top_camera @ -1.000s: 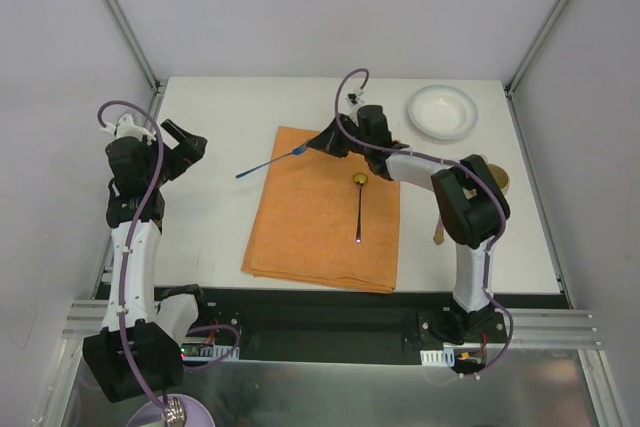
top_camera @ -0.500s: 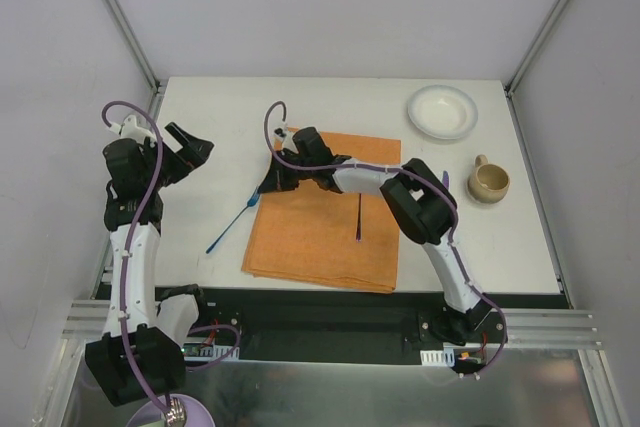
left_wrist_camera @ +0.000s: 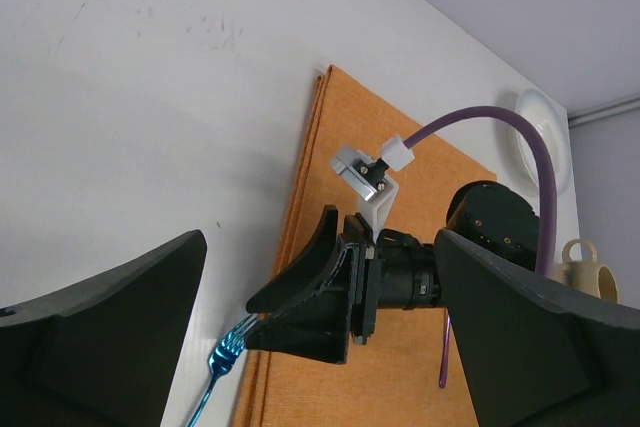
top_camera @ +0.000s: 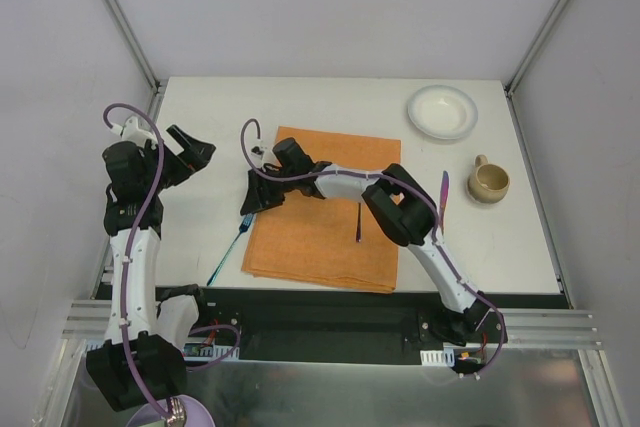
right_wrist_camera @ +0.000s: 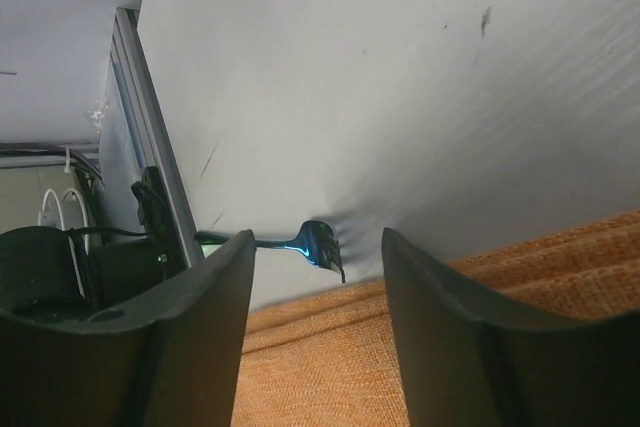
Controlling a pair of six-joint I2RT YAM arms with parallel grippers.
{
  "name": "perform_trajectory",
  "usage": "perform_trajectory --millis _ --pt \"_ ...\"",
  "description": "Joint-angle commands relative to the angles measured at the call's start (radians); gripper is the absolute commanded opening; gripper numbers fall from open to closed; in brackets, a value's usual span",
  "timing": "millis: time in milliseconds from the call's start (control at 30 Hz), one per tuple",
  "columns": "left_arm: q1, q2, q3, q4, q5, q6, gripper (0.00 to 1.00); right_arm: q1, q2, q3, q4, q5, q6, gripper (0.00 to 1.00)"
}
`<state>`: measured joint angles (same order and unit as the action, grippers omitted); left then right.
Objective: Set the dinner table for one person
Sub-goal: Place the fork at the center of the board, then pick up the spoon from the napkin.
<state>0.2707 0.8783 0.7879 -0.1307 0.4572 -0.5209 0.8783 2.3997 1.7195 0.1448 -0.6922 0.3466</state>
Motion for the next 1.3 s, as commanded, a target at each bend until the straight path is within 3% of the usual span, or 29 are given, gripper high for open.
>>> perform_trajectory --millis 0,33,100,433,533,733,867,1000,1267 --pt "0.013 -0.025 -0.012 -0.007 0.032 0.028 0.99 -0.002 -0.060 -0.006 0.019 -0.001 -0.038 0.62" --pt "0.015 -0.030 -0.016 -0.007 0.035 0.030 0.99 -0.009 -0.074 -0.017 0.021 0.009 -0.050 0.68" --pt "0.016 -0.036 -0.022 -0.006 0.040 0.033 0.99 -0.025 -0.123 -0.046 0.019 0.040 -0.063 0.71" --pt "0.013 -0.050 -0.058 -0.007 0.077 0.048 0.99 -0.154 -0.431 -0.250 -0.017 0.158 -0.123 0.73" --pt "0.013 -0.041 -0.070 -0.006 0.106 0.050 0.99 -0.173 -0.525 -0.290 -0.170 0.279 -0.179 0.73" --pt "0.012 -0.035 -0.093 0.000 0.121 0.056 0.99 -0.160 -0.635 -0.383 -0.466 0.661 -0.221 0.73" --pt "0.012 -0.036 -0.095 0.002 0.126 0.056 0.99 -0.159 -0.691 -0.464 -0.554 0.873 -0.199 0.72" --pt "0.012 -0.033 -0.095 0.003 0.124 0.055 0.99 -0.159 -0.717 -0.551 -0.571 0.960 -0.164 0.72" --pt "0.012 -0.029 -0.095 0.005 0.126 0.055 0.99 -0.159 -0.691 -0.537 -0.616 1.082 -0.130 0.72"
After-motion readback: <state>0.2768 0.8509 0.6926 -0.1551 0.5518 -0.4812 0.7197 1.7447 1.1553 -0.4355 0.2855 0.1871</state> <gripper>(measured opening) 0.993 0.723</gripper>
